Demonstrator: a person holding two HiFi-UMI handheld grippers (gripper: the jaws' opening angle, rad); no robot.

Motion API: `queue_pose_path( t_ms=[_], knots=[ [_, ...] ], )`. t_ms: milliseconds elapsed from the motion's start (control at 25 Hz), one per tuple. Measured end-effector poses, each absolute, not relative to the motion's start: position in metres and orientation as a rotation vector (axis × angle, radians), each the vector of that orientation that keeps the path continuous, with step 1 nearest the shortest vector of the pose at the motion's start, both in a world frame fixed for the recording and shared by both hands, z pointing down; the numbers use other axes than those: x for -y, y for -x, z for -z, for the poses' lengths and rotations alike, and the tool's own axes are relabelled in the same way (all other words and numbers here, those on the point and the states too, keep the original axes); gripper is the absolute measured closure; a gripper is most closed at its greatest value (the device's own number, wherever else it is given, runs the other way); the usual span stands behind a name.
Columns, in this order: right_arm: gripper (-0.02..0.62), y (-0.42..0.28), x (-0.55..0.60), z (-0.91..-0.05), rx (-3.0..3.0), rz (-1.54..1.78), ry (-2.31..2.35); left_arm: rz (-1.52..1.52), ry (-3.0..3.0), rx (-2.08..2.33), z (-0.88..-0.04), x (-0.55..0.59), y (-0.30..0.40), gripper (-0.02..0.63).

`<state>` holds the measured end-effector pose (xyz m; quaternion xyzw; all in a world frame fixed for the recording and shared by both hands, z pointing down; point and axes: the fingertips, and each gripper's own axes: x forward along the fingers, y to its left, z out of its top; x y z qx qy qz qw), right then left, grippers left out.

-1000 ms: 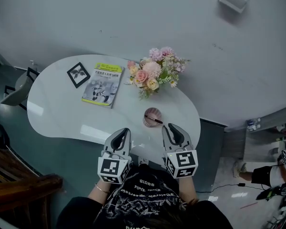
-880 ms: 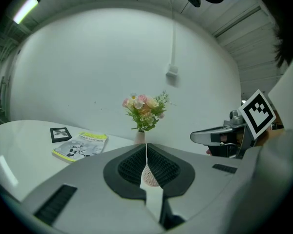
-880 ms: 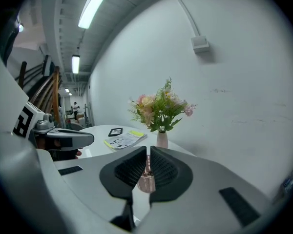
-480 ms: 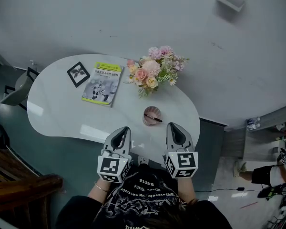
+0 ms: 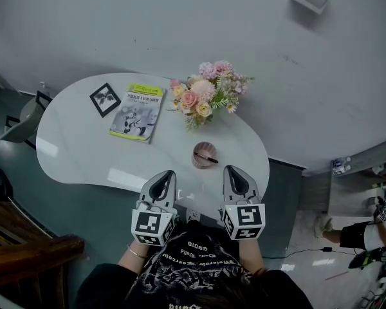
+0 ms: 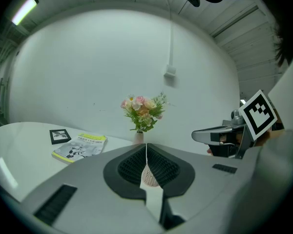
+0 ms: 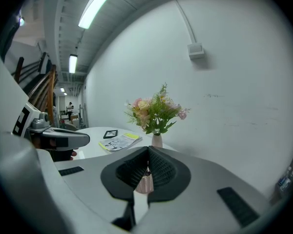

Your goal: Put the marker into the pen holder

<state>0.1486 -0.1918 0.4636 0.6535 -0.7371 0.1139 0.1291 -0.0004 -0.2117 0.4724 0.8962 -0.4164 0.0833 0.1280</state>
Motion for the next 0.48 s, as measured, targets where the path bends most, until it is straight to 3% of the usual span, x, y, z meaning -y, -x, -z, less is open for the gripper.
queue_pose_path(
  t_ms=[480],
  knots=[
    [0.569, -0.1452, 0.1858, -0.4572, 2.163, -0.270, -1.888, -0.224, -2.610, 1.210, -0.4685, 0.2079, 0.0000, 0.580]
  ],
)
